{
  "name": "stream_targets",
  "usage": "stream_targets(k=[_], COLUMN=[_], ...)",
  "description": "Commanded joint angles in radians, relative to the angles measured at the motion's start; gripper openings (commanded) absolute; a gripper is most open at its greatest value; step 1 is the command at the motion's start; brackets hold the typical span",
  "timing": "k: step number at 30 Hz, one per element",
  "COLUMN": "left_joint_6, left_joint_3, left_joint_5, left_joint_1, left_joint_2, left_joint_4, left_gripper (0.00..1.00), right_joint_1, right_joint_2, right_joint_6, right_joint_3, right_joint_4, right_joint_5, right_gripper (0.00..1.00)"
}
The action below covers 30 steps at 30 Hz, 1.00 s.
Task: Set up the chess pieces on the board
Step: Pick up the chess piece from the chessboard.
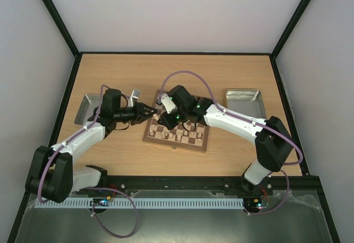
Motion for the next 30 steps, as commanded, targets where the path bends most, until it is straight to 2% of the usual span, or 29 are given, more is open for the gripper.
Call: stream_targets(k=[1, 8, 12, 15, 20, 26, 30], left_joint_6=[0.0, 0.014, 0.087, 0.182, 0.303, 0.314, 0.281], left_joint_3=[-0.014, -0.017, 0.008, 0.048, 0.119, 0.102, 0.046], left_joint_5=[0.001, -0.01, -0.094, -0.244, -0.58, -0.982, -1.142], left_joint_1=[-0.001, 0.0, -0.002, -0.017, -0.164, -0.434, -0.573], left_joint_2=[-0.028, -0.036, -0.057, -0.089, -0.15, -0.205, -0.213], left_joint_4=[0.026, 0.019, -0.071, -0.192, -0.36, -0.426, -0.419], left_gripper=[0.21, 0.1, 0.1, 0.1, 0.1, 0.11, 0.11], right_joint_1=[-0.004, -0.005, -0.004, -0.006, -0.03, -0.053, -0.06], right_joint_2=[-0.037, -0.035, -0.036, -0.025, -0.015, -0.05, -0.064], right_joint_6=[-0.009, 0.005, 0.028, 0.079, 0.204, 0.318, 0.342], right_joint_3=[-0.012, -0.013, -0.015, -0.014, -0.007, -0.042, -0.068], right_joint_4=[0.025, 0.027, 0.013, -0.011, -0.046, -0.027, -0.014], right_joint_5=[0.012, 0.032, 0.126, 0.297, 0.505, 0.615, 0.615], right_gripper=[0.06, 0.06, 0.06, 0.07, 0.07, 0.07, 0.08])
